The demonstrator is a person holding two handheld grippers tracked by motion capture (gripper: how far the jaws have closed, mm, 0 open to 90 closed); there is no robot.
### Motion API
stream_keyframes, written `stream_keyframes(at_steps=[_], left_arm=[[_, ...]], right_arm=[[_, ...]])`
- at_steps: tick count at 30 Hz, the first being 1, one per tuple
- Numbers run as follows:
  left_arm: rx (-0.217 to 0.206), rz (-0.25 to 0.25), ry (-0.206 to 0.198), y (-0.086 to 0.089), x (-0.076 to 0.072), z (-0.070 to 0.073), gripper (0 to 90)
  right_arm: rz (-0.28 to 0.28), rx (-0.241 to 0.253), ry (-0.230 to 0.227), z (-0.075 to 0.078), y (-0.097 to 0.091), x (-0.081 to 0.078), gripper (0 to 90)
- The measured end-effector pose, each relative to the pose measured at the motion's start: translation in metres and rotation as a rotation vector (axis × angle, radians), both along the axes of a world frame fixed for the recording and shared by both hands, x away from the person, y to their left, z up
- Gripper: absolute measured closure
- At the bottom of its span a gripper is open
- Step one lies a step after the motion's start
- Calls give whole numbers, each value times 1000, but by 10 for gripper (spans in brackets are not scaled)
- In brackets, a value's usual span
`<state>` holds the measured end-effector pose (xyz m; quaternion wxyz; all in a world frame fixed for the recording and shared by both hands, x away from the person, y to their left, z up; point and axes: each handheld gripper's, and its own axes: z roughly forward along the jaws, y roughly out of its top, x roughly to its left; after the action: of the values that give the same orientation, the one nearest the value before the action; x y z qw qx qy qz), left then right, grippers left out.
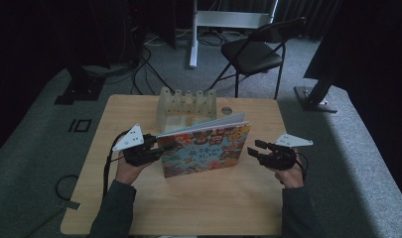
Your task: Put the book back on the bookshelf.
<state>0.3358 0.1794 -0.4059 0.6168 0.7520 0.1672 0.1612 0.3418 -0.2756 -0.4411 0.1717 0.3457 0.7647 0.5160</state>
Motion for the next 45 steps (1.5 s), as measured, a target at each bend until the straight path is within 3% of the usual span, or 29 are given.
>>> stream_keyframes(at_steps=[21, 37, 45], left_arm=[[-4, -12, -1, -6, 5, -1, 685], [-12, -22, -4, -12, 7, -3, 679], [-18, -27, -1, -14, 8, -4, 679]], right_arm=[[-34, -42, 43, -22, -4, -4, 495], [-64, -32, 59, -34, -10, -8, 494], [-82, -50, 67, -40, -13, -10, 492]])
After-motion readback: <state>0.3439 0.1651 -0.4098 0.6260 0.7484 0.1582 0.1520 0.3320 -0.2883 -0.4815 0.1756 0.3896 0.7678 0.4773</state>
